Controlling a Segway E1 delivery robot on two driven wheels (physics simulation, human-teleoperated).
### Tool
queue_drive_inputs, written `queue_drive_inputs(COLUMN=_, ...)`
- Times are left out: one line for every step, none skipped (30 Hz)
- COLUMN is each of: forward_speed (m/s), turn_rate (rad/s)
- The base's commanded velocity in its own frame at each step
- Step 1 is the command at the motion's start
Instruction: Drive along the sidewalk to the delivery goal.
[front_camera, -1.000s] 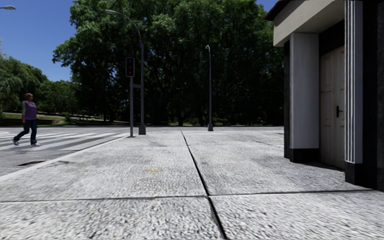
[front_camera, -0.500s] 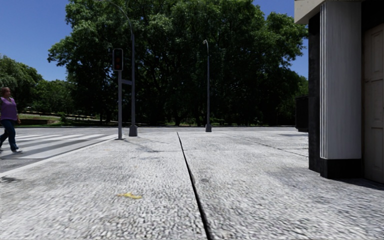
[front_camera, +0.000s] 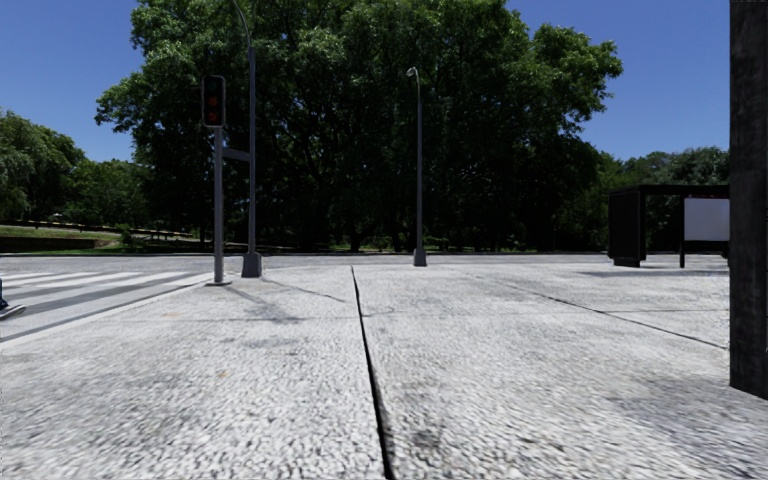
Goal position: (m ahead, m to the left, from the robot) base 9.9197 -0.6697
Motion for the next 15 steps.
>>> queue_drive_inputs(forward_speed=2.00, turn_rate=0.00)
queue_drive_inputs(forward_speed=2.00, turn_rate=0.00)
queue_drive_inputs(forward_speed=2.00, turn_rate=0.00)
queue_drive_inputs(forward_speed=2.00, turn_rate=0.00)
queue_drive_inputs(forward_speed=2.00, turn_rate=0.00)
queue_drive_inputs(forward_speed=2.00, turn_rate=0.00)
queue_drive_inputs(forward_speed=2.00, turn_rate=0.00)
queue_drive_inputs(forward_speed=2.00, turn_rate=0.00)
queue_drive_inputs(forward_speed=2.00, turn_rate=0.00)
queue_drive_inputs(forward_speed=2.00, turn_rate=0.00)
queue_drive_inputs(forward_speed=2.00, turn_rate=0.00)
queue_drive_inputs(forward_speed=2.00, turn_rate=0.00)
queue_drive_inputs(forward_speed=2.00, turn_rate=0.00)
queue_drive_inputs(forward_speed=2.00, turn_rate=0.00)
queue_drive_inputs(forward_speed=2.00, turn_rate=0.00)
